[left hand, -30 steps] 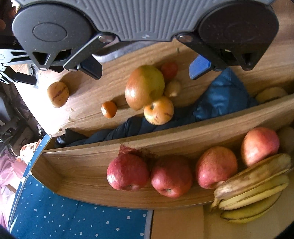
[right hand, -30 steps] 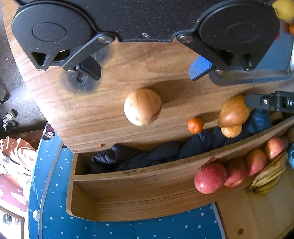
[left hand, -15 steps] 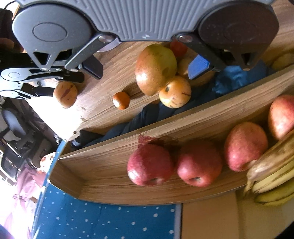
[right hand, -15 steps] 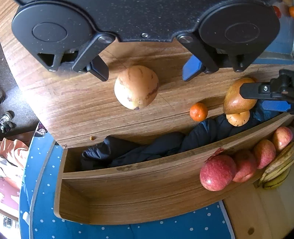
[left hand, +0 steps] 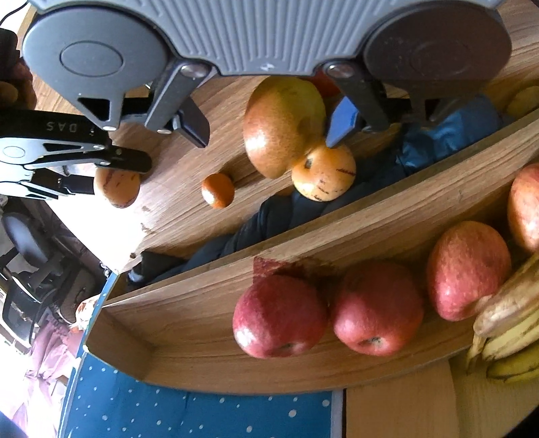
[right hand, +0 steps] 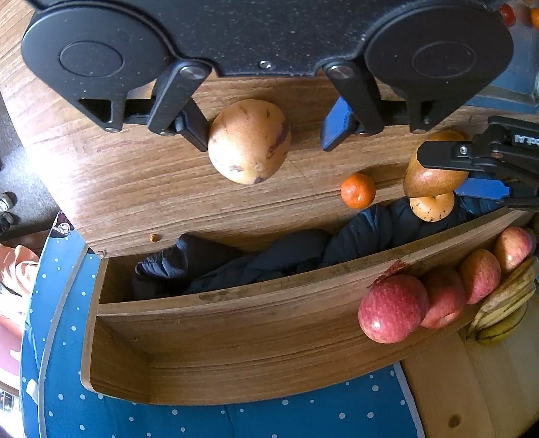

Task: Organize fruits
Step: 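Close the left tool on the yellow pear while the right closes on the pale pear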

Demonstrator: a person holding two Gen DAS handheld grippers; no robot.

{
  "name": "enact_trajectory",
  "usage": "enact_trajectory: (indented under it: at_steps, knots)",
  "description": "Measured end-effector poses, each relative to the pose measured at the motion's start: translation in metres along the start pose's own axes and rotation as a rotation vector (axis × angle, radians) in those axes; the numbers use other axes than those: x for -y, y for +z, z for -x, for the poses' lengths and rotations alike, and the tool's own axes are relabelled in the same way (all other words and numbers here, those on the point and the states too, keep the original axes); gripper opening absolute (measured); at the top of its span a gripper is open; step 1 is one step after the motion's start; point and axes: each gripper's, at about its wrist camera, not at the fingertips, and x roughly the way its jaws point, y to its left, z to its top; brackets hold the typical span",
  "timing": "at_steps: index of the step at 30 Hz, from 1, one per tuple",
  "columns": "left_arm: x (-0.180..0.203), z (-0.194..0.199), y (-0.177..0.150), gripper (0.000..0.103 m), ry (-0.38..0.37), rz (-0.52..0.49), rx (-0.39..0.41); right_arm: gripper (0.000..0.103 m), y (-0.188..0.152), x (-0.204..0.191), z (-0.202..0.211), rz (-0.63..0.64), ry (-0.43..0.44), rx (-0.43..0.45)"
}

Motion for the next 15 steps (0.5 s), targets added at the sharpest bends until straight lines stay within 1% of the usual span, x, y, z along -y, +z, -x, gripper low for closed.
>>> enact_trajectory:
  at_steps: [3, 7, 10, 12, 15]
  knots:
    - [0.0001, -0.0024, -0.0002, 0.079, 0.007, 0.004, -0.003, 0.070, 0.0002, 0.0007, 0.0001, 0.003, 0.007, 0.004]
    - [0.0011, -0.0035, -0.0003, 0.076, 0.019, 0.006, -0.010, 0.062, 0.0012, 0.0009, 0.0003, 0.001, 0.017, 0.007]
    - [0.0004, -0.0046, -0.0012, 0.070, 0.016, 0.007, -0.016, 0.057, 0.0011, -0.0011, 0.0010, -0.002, 0.029, 0.004]
    - [0.0000, -0.0066, -0.0020, 0.065, 0.012, 0.010, -0.024, 0.055, 0.0002, -0.0032, 0.0015, -0.001, 0.042, 0.000]
    - [-0.0001, -0.0108, -0.0026, 0.057, 0.005, 0.018, -0.040, 0.055, -0.0014, -0.0073, 0.0017, 0.006, 0.057, -0.003]
